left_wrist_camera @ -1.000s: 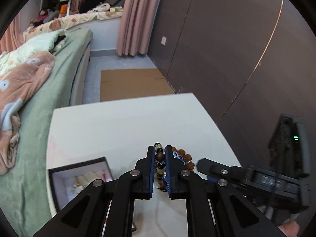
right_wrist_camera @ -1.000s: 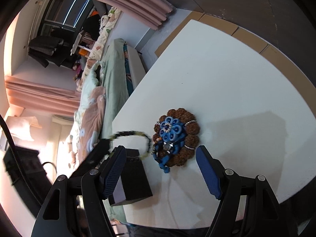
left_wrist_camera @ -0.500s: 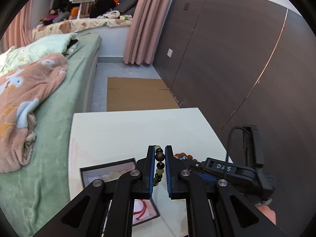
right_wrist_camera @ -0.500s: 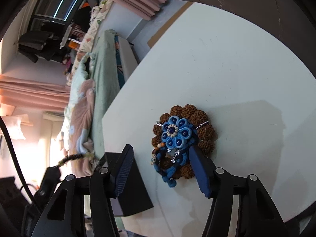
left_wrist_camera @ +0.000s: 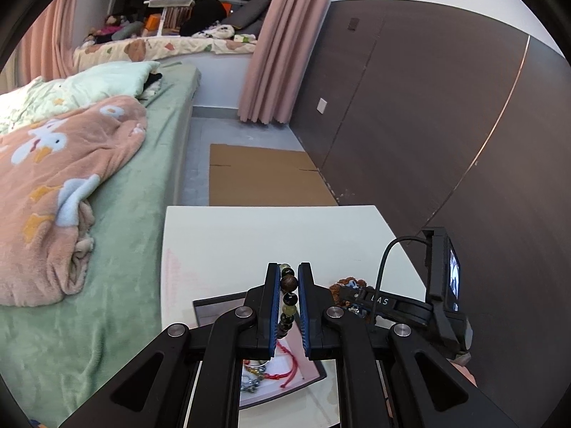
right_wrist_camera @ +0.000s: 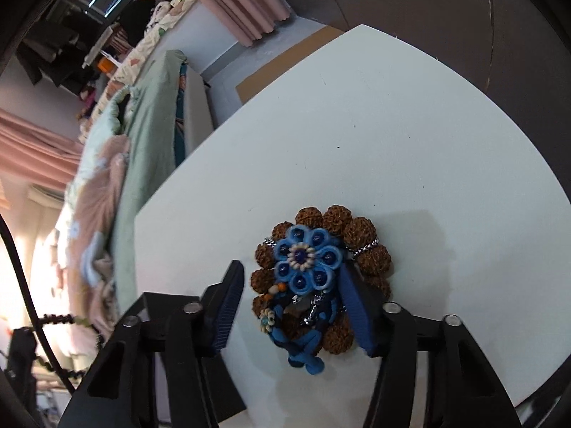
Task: Organize jewelry
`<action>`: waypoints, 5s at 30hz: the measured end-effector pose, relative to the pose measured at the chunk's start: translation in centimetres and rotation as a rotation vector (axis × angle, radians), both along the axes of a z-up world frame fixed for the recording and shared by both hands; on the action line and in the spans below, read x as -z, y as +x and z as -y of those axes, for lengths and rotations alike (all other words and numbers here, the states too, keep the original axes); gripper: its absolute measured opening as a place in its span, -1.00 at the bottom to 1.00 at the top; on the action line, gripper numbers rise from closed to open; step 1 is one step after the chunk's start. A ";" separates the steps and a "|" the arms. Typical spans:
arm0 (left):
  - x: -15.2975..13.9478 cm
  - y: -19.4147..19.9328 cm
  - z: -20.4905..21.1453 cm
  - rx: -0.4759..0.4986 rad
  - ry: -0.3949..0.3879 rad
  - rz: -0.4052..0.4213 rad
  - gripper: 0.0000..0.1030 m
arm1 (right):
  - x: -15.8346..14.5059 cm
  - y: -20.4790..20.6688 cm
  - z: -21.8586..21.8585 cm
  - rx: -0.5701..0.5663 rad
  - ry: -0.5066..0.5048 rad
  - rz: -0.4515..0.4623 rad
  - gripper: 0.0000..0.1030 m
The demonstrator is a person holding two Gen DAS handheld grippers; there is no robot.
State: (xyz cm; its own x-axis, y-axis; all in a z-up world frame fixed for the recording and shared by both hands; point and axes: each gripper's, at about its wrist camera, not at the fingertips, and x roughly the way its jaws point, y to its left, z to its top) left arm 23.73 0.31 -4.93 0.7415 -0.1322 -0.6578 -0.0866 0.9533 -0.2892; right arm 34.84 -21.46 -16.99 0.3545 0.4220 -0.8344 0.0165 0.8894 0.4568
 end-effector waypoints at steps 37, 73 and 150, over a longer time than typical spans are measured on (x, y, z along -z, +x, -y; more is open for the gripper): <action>4.5 -4.1 -5.6 -0.136 -0.163 -0.042 0.44 | -7.3 -6.3 -2.6 -0.324 0.506 0.290 -0.45; 3.9 1.0 6.3 0.046 -0.079 -0.072 0.44 | -8.0 -5.5 7.2 -0.221 0.447 0.287 0.44; -1.9 4.2 11.2 0.113 -0.026 -0.019 -0.64 | -0.8 -2.6 11.8 0.030 0.491 -0.027 0.44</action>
State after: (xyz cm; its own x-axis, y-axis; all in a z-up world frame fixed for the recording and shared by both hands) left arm 27.94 -10.94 -2.99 0.7081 -0.2317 -0.6671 0.0153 0.9495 -0.3135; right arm 32.22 -33.27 -16.23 0.3540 0.7572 -0.5489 0.0565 0.5685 0.8208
